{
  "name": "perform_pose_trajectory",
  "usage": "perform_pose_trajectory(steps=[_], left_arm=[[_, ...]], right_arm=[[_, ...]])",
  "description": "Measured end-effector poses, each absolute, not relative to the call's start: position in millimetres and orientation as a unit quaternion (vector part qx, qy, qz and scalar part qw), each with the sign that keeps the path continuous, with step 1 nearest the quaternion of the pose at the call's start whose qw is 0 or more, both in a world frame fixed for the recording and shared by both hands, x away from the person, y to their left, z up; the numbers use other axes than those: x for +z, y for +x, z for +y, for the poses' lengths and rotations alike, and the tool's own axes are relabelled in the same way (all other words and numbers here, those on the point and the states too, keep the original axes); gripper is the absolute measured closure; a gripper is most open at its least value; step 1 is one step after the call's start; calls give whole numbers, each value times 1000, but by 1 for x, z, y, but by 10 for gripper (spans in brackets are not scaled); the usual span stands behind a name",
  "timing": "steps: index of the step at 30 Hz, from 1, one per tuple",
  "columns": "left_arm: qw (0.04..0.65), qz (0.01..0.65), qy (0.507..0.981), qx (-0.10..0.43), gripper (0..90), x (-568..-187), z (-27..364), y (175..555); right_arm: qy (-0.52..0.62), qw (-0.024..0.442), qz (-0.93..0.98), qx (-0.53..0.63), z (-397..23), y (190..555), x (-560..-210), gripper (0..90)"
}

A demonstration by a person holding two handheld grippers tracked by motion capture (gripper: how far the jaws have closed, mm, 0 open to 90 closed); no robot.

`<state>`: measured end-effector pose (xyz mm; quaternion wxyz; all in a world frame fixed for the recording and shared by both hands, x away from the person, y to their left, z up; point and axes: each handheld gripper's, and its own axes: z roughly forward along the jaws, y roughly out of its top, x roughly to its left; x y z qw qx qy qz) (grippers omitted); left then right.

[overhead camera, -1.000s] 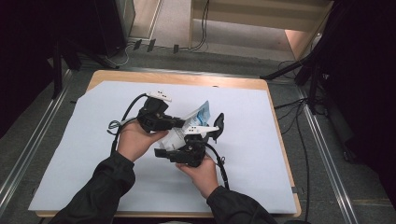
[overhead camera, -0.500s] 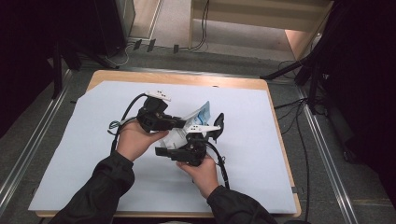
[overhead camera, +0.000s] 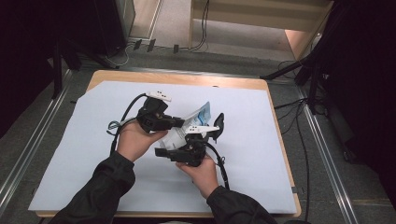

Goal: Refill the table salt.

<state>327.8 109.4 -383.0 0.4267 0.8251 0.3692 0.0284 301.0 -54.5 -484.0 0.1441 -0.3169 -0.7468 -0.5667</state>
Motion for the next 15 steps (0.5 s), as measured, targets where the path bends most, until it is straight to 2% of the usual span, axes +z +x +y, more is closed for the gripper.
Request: perform_pose_trajectory(steps=[15], left_arm=[[427, 370, 825, 32, 900, -383, 110, 328]], right_arm=[[-316, 134, -749, -566, -55, 300, -485, 554]])
